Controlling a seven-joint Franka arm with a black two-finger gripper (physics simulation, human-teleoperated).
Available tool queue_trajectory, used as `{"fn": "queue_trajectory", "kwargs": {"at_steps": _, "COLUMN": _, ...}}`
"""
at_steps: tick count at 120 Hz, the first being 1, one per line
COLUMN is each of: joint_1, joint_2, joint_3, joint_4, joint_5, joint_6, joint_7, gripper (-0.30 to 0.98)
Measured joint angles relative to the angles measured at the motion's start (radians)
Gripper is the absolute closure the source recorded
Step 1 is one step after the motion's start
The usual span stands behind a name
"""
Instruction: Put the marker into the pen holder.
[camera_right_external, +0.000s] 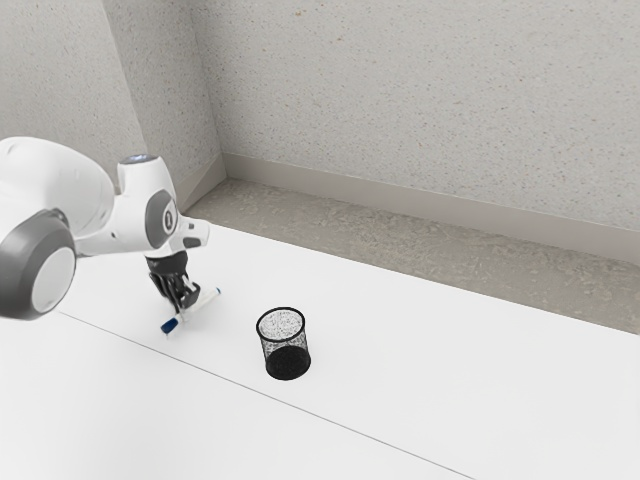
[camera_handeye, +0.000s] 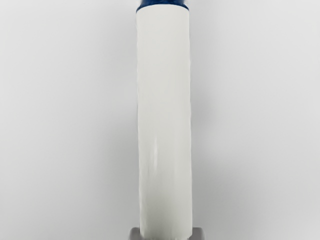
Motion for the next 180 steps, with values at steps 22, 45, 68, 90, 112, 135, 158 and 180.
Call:
{"fn": "queue_trajectory", "kwargs": {"at_steps": 22, "joint_1": -0.002, "joint_2": -0.053, "joint_3": -0.002, "joint_4": 0.015, "joint_5": 0.047, "joint_6": -0.011, "joint_7": -0.005, "gripper": 0.79}}
{"fn": "queue_trajectory", "kwargs": {"at_steps": 45, "joint_1": -0.006, "joint_2": -0.068, "joint_3": -0.075, "joint_4": 0.185, "joint_5": 0.161, "joint_6": -0.113, "joint_7": -0.028, "gripper": 0.79}}
{"fn": "queue_trajectory", "kwargs": {"at_steps": 68, "joint_1": -0.015, "joint_2": -0.018, "joint_3": -0.183, "joint_4": 0.448, "joint_5": 0.338, "joint_6": -0.382, "joint_7": -0.087, "gripper": 0.79}}
{"fn": "queue_trajectory", "kwargs": {"at_steps": 90, "joint_1": -0.052, "joint_2": 0.044, "joint_3": -0.242, "joint_4": 0.631, "joint_5": 0.487, "joint_6": -0.747, "joint_7": -0.154, "gripper": 0.79}}
{"fn": "queue_trajectory", "kwargs": {"at_steps": 112, "joint_1": -0.076, "joint_2": 0.073, "joint_3": -0.255, "joint_4": 0.692, "joint_5": 0.53, "joint_6": -1.031, "joint_7": -0.203, "gripper": 0.79}}
{"fn": "queue_trajectory", "kwargs": {"at_steps": 135, "joint_1": -0.115, "joint_2": 0.054, "joint_3": -0.286, "joint_4": 0.689, "joint_5": 0.539, "joint_6": -1.187, "joint_7": -0.237, "gripper": 0.78}}
{"fn": "queue_trajectory", "kwargs": {"at_steps": 158, "joint_1": -0.135, "joint_2": 0.045, "joint_3": -0.322, "joint_4": 0.683, "joint_5": 0.536, "joint_6": -1.258, "joint_7": -0.262, "gripper": 0.77}}
{"fn": "queue_trajectory", "kwargs": {"at_steps": 180, "joint_1": -0.145, "joint_2": 0.057, "joint_3": -0.349, "joint_4": 0.693, "joint_5": 0.533, "joint_6": -1.283, "joint_7": -0.281, "gripper": 0.77}}
